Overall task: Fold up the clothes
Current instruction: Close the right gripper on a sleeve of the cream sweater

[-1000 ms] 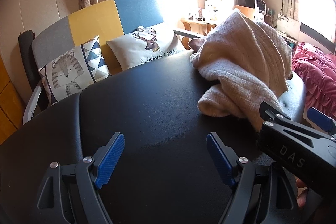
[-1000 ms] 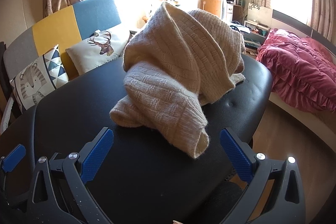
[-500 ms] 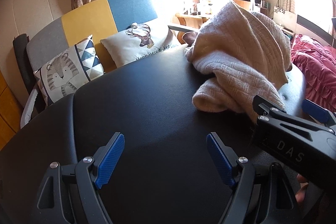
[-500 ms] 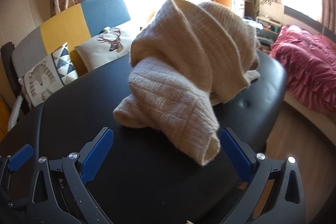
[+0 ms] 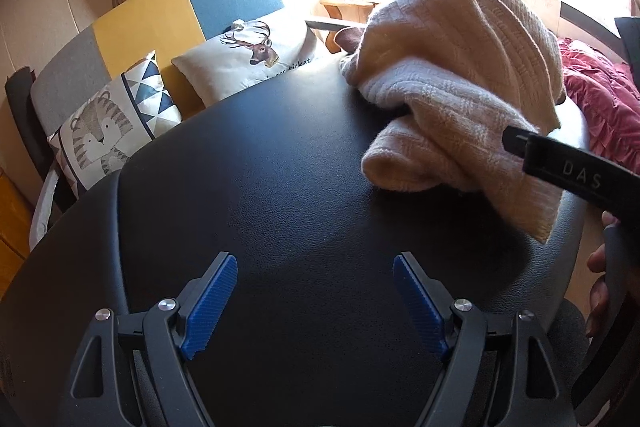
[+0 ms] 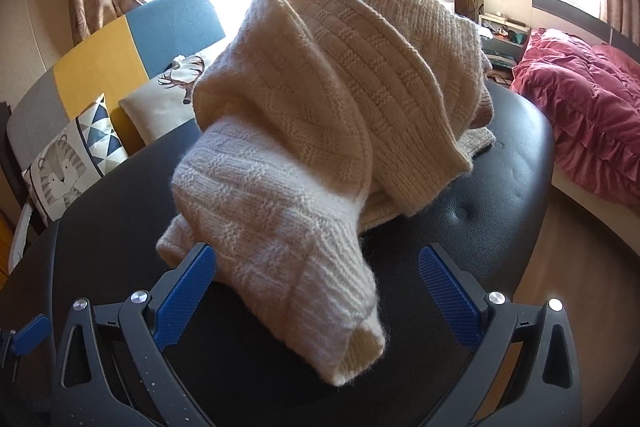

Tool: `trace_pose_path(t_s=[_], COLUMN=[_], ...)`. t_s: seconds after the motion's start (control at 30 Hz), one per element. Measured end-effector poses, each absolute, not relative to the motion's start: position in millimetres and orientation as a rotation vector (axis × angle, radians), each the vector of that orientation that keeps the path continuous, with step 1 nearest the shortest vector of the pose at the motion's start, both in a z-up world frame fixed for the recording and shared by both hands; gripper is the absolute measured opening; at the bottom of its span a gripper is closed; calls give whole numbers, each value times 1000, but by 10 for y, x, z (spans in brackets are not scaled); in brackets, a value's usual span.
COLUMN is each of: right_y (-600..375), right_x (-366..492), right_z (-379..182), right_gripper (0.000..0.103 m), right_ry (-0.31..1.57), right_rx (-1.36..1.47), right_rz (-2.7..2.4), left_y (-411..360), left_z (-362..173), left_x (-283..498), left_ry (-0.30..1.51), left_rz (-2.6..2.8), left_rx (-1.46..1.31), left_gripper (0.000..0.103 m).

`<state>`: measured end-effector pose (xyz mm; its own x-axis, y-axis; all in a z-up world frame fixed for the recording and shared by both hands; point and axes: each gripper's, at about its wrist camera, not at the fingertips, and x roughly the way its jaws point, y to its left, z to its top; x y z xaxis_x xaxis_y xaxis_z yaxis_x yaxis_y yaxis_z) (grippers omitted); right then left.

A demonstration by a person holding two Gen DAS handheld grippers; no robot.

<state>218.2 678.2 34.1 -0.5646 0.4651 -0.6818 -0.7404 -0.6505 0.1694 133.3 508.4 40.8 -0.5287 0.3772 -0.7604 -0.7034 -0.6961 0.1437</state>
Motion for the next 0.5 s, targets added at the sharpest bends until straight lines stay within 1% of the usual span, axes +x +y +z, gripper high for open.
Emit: trace_pose_path(t_s=[0.13,0.3,0.37,0.4,0.47,0.5], right_y=[6867,6988,7037,7051,7060,7064], right_x=[2046,1916,1873,1854,1835,1825], right_z=[298,203,157,137,107,93], right_gripper=[103,103,93,85,77,69], right_ry=[582,634,653,663,683,693], right_rx=[-795,-799,-816,-826,-835,-839], right_rz=[2241,2260,2260,2265,2276,2282], left_y=[5040,5048,5017,5001,4978,4968], left_z=[340,323,306,290,258,240], left_x=[1296,1255,1270,1283,1298,1303], left_ry=[541,545,548,548,549,551], left_rz=[2202,2218,2223,2220,2218,2218], left_rx=[-991,-1006,-1008,-1015,-1027,-1033], left_gripper=[82,82,82,82,82,82])
